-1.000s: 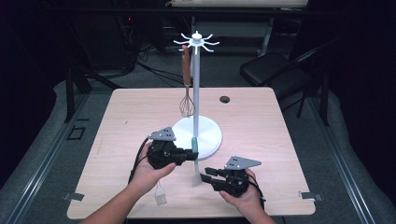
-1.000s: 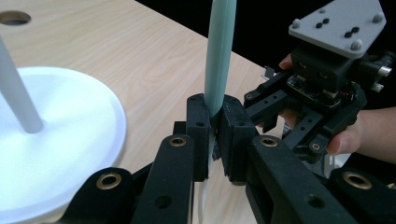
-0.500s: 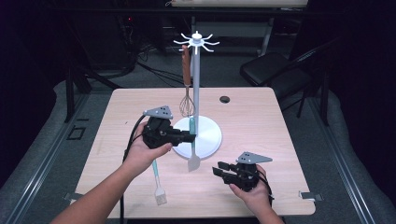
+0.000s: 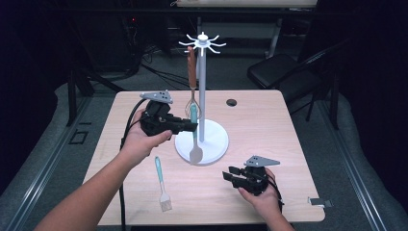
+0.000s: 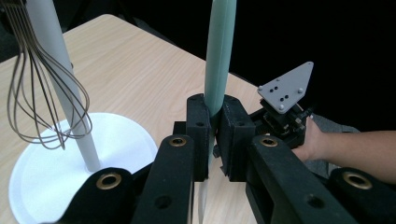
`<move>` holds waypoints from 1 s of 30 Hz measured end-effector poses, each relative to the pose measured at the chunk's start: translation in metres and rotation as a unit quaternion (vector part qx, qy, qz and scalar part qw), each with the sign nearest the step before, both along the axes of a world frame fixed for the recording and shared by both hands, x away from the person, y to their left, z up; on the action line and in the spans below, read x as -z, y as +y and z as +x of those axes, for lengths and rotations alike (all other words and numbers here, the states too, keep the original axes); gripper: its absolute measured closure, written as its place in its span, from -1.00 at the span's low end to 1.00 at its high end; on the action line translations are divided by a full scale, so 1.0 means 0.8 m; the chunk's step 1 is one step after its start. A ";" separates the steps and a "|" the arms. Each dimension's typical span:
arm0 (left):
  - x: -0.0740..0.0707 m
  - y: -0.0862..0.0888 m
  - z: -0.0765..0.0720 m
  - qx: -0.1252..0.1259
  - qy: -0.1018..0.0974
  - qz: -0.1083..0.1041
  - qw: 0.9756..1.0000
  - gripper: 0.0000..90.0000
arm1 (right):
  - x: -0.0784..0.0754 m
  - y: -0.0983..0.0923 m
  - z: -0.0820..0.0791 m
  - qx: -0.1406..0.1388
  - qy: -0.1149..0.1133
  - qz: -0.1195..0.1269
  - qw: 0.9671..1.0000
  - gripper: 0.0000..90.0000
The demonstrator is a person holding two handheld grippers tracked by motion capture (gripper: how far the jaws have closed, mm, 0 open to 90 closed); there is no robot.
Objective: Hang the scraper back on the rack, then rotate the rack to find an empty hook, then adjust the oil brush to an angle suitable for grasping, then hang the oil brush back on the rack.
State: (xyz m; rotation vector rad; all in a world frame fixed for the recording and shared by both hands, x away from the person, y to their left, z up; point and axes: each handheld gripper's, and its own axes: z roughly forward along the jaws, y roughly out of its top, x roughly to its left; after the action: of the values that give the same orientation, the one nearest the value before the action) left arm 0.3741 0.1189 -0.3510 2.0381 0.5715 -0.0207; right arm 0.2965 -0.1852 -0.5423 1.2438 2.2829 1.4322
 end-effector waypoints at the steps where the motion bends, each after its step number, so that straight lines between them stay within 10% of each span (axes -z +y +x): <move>1: -0.003 0.000 0.001 0.001 -0.001 0.001 1.000 0.85 | 0.001 0.000 0.000 0.001 -0.001 0.002 1.000 0.37; 16: -0.065 0.003 0.029 0.013 -0.010 -0.023 1.000 0.86 | 0.005 0.002 0.001 -0.001 0.001 0.001 1.000 0.36; 30: -0.102 -0.024 0.054 0.027 -0.015 0.009 0.999 0.86 | 0.005 -0.002 0.003 0.004 0.004 0.012 1.000 0.36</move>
State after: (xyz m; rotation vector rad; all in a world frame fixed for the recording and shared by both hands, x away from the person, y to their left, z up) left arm 0.4173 0.1000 -0.2694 2.0683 0.4998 -0.0157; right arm 0.2989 -0.1866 -0.5462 1.2652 2.2705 1.4584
